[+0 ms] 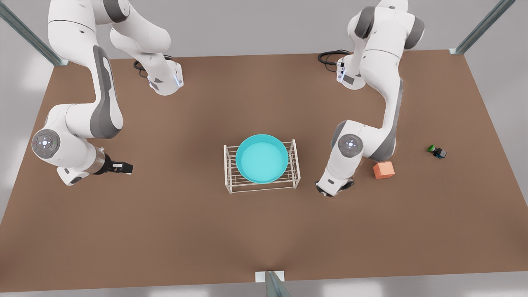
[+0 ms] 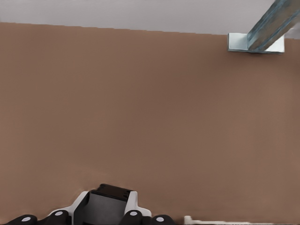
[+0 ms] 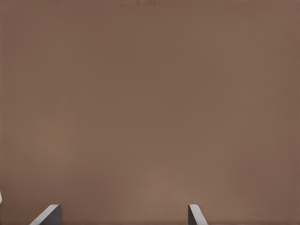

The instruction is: Place the plate on the shelf with right arm and place the red button switch in the plate with left arm

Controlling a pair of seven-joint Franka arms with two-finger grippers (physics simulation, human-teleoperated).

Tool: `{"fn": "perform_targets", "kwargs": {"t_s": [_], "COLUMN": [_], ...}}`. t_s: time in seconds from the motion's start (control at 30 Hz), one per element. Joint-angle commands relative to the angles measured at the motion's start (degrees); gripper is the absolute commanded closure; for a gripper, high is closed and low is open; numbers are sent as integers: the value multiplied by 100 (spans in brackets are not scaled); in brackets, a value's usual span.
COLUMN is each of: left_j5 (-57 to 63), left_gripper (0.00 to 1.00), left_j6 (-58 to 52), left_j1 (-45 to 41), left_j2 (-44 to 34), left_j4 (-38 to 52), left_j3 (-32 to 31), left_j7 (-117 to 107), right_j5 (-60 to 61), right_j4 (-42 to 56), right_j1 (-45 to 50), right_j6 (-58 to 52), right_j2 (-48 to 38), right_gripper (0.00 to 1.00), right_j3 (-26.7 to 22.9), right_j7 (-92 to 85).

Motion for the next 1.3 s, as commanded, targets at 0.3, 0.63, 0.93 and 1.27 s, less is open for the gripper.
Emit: {"fn": "perform_targets", "kwargs": {"t_s": [0.3, 0.63, 0.93, 1.27], "left_j5": [-784, 76, -1022, -1251], "left_gripper": [77, 0, 0, 0], "left_j6": [30, -3132, -4023, -2694], "left_j1": [-612, -6, 3027, 2719], "left_j2": [509, -387, -1240, -1574], "left_j4": [1293, 827, 1082, 414], "left_j3": [-1031, -996, -1031, -644], "left_j7": [-5731, -1261, 3101, 3541], "right_j5": [7, -2, 42, 341], "right_j4": [28, 37, 28, 98], "right_j1": [0, 18, 44, 0], "right_j6": [3, 3, -260, -402], "right_j2": [65, 82, 135, 117], "right_gripper": [0, 0, 0, 0], "right_j3": [1, 1, 106, 115], "right_j7": [91, 82, 73, 109]}}
